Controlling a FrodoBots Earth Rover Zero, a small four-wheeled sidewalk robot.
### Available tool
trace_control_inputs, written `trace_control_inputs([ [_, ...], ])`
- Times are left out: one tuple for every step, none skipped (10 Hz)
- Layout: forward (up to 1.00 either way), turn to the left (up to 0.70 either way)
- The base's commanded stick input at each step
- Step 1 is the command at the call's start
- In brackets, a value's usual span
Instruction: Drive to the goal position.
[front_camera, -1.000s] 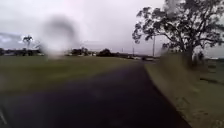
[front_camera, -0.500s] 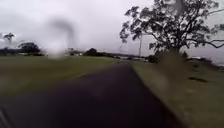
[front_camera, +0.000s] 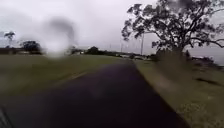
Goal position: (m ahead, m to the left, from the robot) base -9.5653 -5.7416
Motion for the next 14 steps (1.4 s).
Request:
trace_control_inputs([
  [0.85,0.00],
  [0.85,0.00],
  [0.85,0.00],
  [0.85,-0.05],
  [0.85,-0.18],
  [0.85,-0.31],
  [0.85,-0.34],
  [0.85,-0.34],
  [0.85,-0.34],
  [0.85,-0.34],
  [0.85,-0.26],
  [0.85,-0.03],
  [0.85,0.00],
  [0.85,0.00],
])
